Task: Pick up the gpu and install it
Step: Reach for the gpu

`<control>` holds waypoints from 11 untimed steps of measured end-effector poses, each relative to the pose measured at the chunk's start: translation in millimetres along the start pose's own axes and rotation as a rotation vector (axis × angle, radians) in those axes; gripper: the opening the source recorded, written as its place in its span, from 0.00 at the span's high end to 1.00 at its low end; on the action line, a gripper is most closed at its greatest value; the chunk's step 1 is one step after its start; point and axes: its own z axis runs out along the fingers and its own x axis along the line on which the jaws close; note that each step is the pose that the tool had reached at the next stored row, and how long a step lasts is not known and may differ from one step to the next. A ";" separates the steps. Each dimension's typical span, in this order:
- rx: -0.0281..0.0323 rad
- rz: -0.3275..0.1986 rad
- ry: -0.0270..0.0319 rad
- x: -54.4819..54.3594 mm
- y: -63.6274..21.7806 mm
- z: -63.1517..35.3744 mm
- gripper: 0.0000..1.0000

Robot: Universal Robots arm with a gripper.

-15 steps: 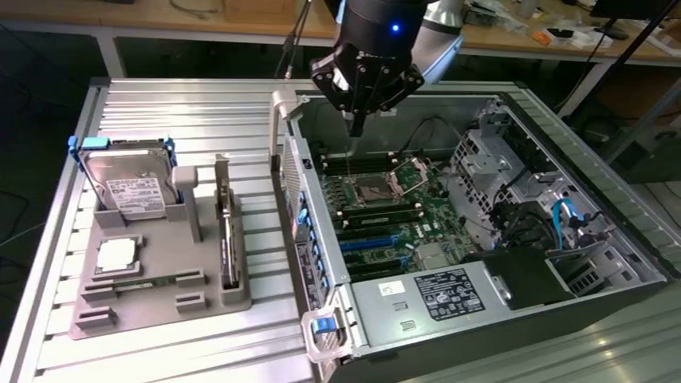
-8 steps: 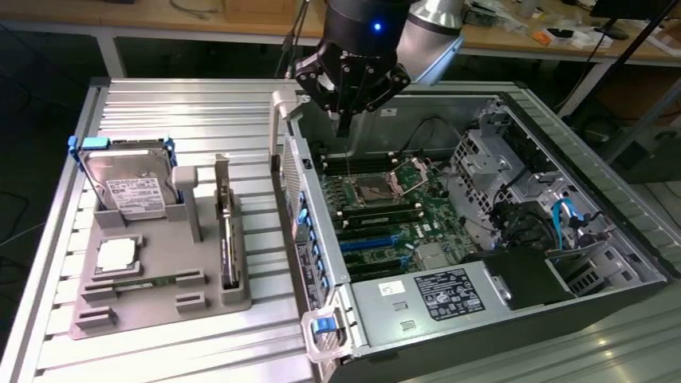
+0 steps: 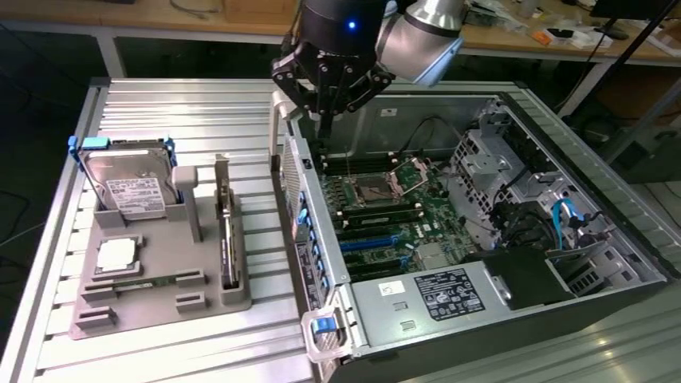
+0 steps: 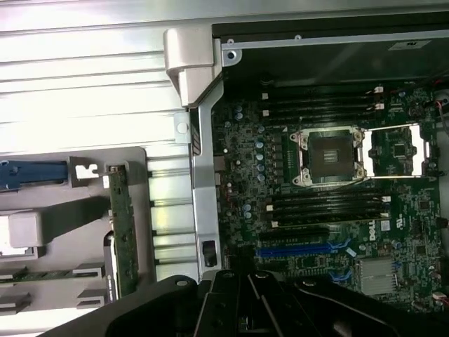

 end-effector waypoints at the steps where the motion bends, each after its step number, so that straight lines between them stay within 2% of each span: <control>1: -0.0001 0.000 0.0000 2.0 -0.1 0.0 0.89; 11: 0.0000 0.000 0.0000 23.7 -1.8 -0.6 0.89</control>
